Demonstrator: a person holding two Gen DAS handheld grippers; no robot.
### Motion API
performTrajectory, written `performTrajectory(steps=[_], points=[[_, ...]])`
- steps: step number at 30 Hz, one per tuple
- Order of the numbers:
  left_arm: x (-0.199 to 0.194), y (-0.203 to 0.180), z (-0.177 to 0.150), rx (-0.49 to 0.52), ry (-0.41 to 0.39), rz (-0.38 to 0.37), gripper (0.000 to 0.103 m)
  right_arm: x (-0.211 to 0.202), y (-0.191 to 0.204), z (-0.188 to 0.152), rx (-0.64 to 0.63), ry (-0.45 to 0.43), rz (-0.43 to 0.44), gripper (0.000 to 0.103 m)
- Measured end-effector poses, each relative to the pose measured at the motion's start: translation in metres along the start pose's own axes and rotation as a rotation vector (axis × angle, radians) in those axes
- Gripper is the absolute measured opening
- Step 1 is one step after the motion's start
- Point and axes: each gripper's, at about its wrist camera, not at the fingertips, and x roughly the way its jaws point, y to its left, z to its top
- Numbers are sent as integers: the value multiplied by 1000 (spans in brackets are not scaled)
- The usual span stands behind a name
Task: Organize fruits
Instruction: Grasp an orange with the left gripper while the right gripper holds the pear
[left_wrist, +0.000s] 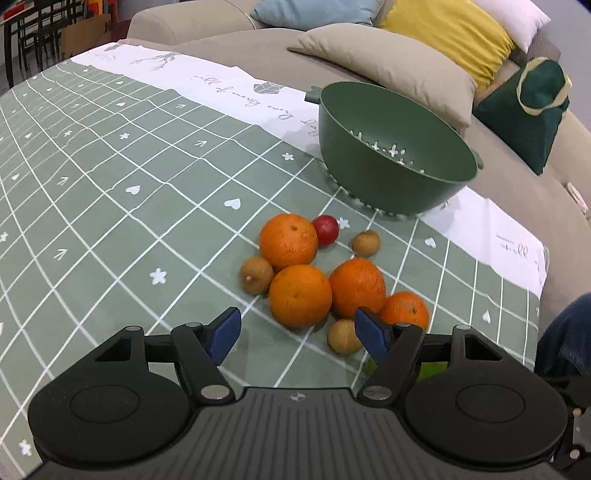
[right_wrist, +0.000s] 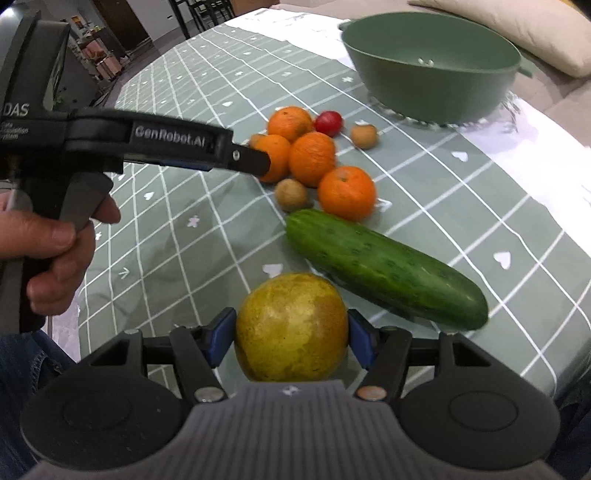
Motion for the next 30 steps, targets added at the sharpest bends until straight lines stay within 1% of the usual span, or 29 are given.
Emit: performTrajectory(steps=[3, 5, 7, 11, 12, 14, 16, 18, 20, 21, 24, 28, 30], points=[[7, 3, 1, -16, 10, -7, 78, 1, -6, 1, 18, 2, 8, 61], [11, 5, 2, -26, 10, -19, 72, 2, -6, 2, 9, -2, 5, 61], [12, 5, 2, -32, 7, -27, 69, 3, -4, 2, 2, -3, 5, 61], [14, 4, 4, -39, -10, -36, 67, 3, -4, 3, 3, -3, 7, 61], [14, 3, 5, -42, -15, -36, 66, 3, -4, 3, 4, -3, 7, 61], [14, 2, 7, -45, -24, -48, 60, 2, -3, 1, 3, -3, 8, 61], [15, 0, 8, -43, -26, -61, 60, 2, -4, 2, 3, -3, 7, 61], [15, 0, 9, -40, -26, -61, 57, 2, -3, 2, 3, -3, 7, 61], [15, 3, 8, -53, -21, -60, 48, 2, -3, 2, 3, -2, 6, 61], [16, 6, 8, -58, -15, -57, 46, 2, -3, 2, 2, -2, 7, 61], [16, 10, 5, -69, -13, -75, 46, 2, -3, 1, -1, -3, 6, 61], [20, 3, 8, -32, -8, -52, 49, 2, -3, 1, -1, -4, 5, 61], [21, 2, 10, -39, -20, -56, 49, 2, -3, 1, -2, -4, 5, 61]])
